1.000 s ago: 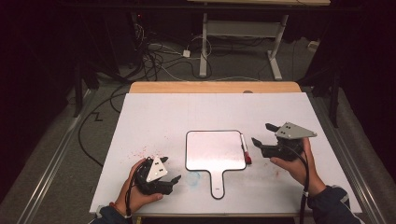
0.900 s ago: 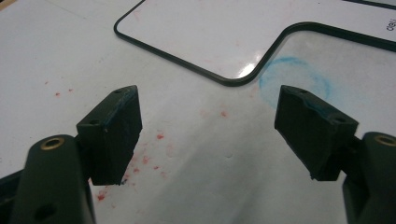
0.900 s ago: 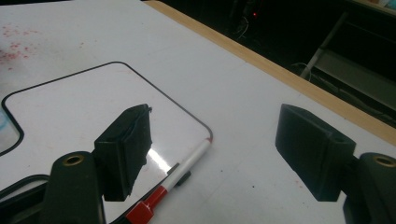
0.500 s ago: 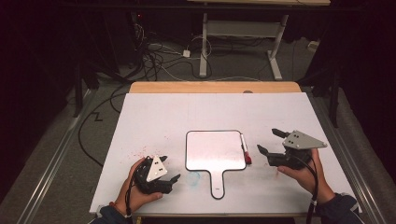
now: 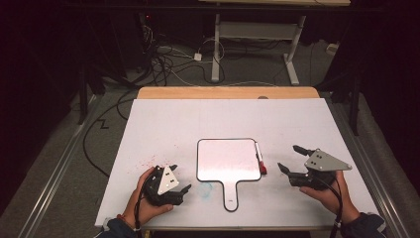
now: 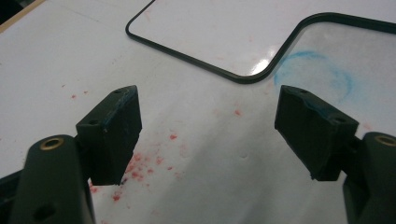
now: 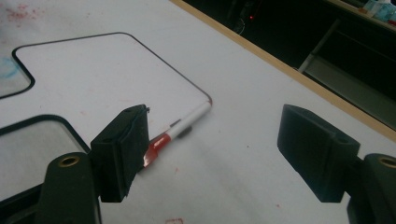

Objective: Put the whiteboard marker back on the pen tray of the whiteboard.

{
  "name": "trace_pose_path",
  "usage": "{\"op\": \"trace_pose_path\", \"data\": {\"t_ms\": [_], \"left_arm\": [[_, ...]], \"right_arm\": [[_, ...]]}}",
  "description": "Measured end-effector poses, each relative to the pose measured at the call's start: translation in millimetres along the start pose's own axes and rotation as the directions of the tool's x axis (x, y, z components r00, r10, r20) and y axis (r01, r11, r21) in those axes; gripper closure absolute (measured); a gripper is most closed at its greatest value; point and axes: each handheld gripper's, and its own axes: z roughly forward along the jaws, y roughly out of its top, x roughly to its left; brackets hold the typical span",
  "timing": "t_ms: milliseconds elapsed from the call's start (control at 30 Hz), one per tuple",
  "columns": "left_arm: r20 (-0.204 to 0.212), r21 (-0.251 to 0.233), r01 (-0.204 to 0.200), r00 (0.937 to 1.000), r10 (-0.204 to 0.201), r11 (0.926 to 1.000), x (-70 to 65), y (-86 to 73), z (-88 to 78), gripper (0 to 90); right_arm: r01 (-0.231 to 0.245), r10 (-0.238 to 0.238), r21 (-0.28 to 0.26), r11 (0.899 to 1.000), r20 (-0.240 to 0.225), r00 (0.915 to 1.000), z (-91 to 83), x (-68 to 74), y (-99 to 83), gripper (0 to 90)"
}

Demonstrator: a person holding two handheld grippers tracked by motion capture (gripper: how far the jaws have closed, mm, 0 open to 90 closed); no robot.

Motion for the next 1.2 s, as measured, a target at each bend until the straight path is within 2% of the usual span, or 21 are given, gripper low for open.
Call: {"op": "trace_pose_path", "data": {"t_ms": [133,233,267,367,467,500,600,733,933,1200], "left_arm": [[0.002,-0.006,0.001,1.0,-0.001,1.0,0.7,0.8,2.2,21.8],[0.007,-0.008,0.002,1.0,-0.002,1.0,1.3,1.2,3.3,21.8],[0.006,-0.007,0.001,1.0,-0.001,1.0,1.2,1.3,3.7,21.8],[0.003,-0.002,0.0,1.0,0.0,1.0,0.7,1.2,4.3,21.8],[0.002,0.0,0.0,1.0,0.0,1.0,0.0,1.4,4.0,21.8],[0.0,0.004,-0.003,1.0,0.003,1.0,-0.3,1.5,4.3,21.8],[-0.004,0.018,-0.012,0.9999,0.012,0.9998,-1.6,1.2,4.6,21.8],[-0.014,0.022,-0.023,0.9996,0.024,0.9995,-2.2,-0.6,3.2,21.8],[-0.021,0.017,-0.012,0.9997,0.012,0.9998,1.2,-3.4,1.4,21.8],[-0.024,0.026,-0.004,0.9997,0.004,0.9997,3.9,-3.3,4.6,21.8]], "right_arm": [[-0.003,0.003,0.011,1.0,-0.011,0.9999,0.9,0.9,-12.7,25.6],[-0.029,0.03,0.023,0.999,-0.021,0.9993,1.4,1.6,-23.9,25.6],[-0.021,0.022,0.028,0.999,-0.017,0.9996,1.5,2.3,-27.7,25.6],[-0.052,0.053,0.044,0.998,-0.018,0.9984,1.5,2.4,-39.0,25.9],[-0.061,0.062,0.07,0.996,-0.008,0.9981,2.5,1.1,-46.5,26.3],[-0.074,0.074,0.067,0.995,-0.002,0.9972,2.0,0.7,-47.2,26.4],[-0.074,0.073,0.04,0.997,0.016,0.9972,-1.6,0.9,-45.2,26.5],[-0.065,0.064,0.049,0.997,0.014,0.9978,-2.4,2.4,-45.0,26.5],[-0.065,0.064,0.042,0.997,0.03,0.9975,-2.6,6.2,-37.7,26.5],[-0.07,0.07,0.05,0.996,0.018,0.9974,1.0,3.5,-38.5,26.5]]}}
